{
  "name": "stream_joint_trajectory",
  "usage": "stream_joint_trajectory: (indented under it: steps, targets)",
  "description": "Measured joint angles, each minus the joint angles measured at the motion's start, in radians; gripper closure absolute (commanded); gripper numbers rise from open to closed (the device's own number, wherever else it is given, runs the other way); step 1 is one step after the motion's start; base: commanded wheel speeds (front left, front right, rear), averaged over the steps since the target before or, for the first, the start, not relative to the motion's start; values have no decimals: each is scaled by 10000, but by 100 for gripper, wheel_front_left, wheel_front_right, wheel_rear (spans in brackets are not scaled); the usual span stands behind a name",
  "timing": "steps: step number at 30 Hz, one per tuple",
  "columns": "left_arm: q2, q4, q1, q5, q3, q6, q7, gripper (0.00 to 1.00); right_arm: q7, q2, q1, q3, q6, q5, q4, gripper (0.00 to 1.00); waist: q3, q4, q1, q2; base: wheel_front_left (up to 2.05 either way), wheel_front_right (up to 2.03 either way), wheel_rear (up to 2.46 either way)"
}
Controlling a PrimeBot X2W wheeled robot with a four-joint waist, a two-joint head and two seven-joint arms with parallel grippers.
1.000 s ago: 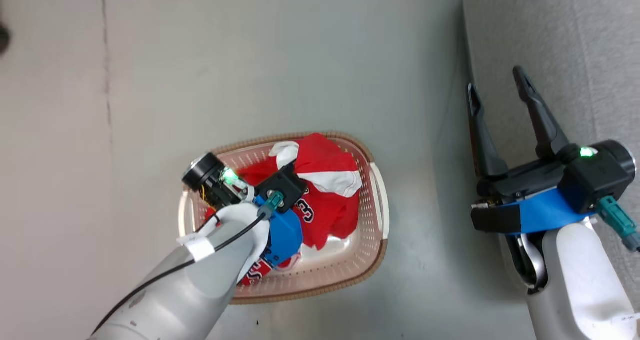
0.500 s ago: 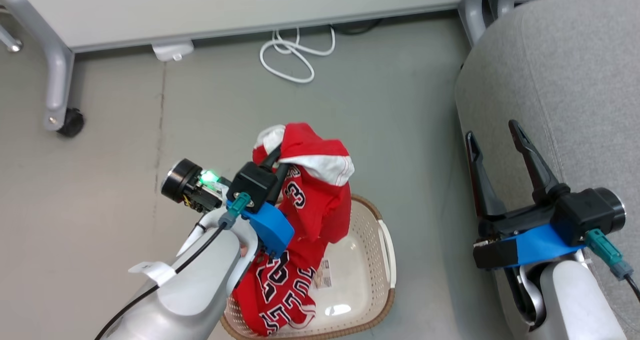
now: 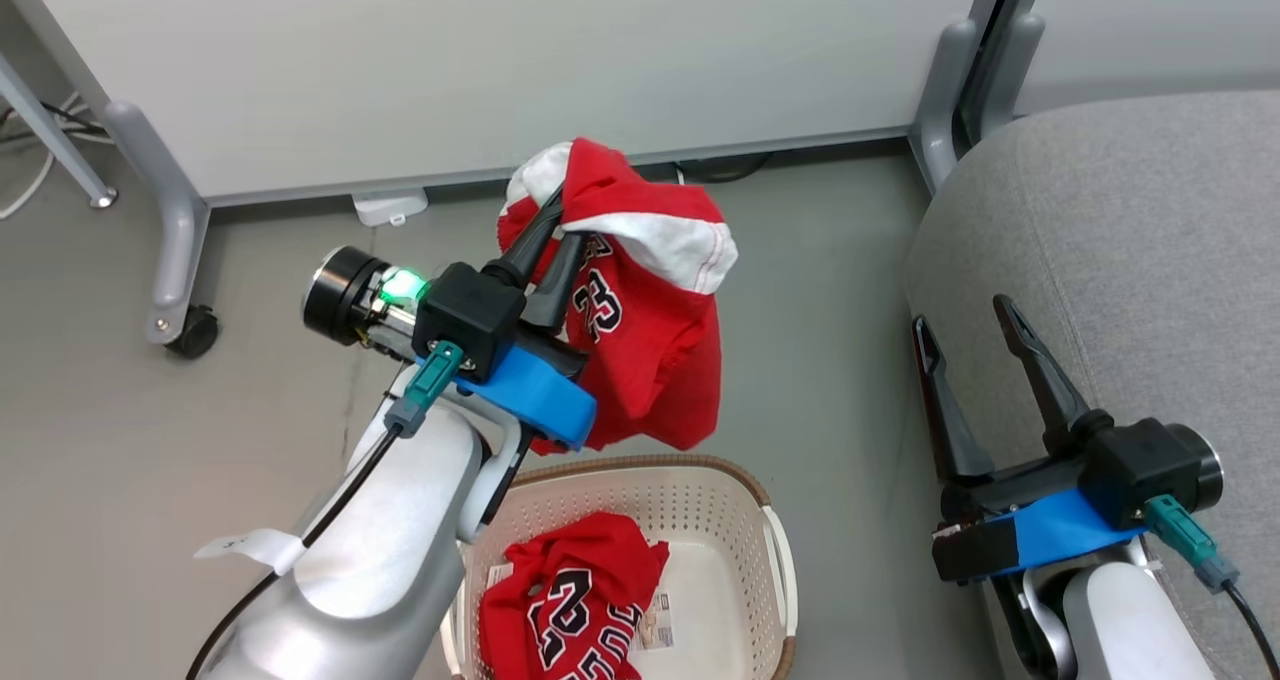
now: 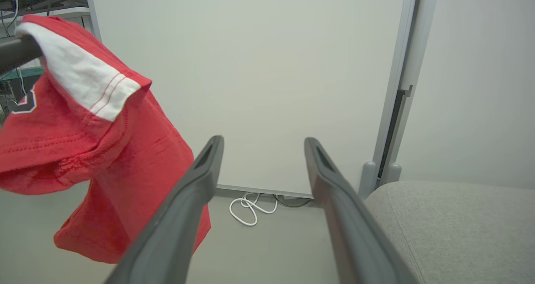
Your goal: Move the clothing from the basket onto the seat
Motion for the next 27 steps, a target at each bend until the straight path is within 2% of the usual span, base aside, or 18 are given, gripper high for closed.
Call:
stream_joint_trajectory:
  steps: [11,27]
  targets:
    - [-533,-713,0,332,29,-585,0,100,0,77,398,136,0,104,46,0,-606,-86,1,0,0,0,0]
    - [-731,-715,145,566,6,-803,0,100,0,107,468,439,0,125,-153,0,-723,-51,2,0,0,0,0]
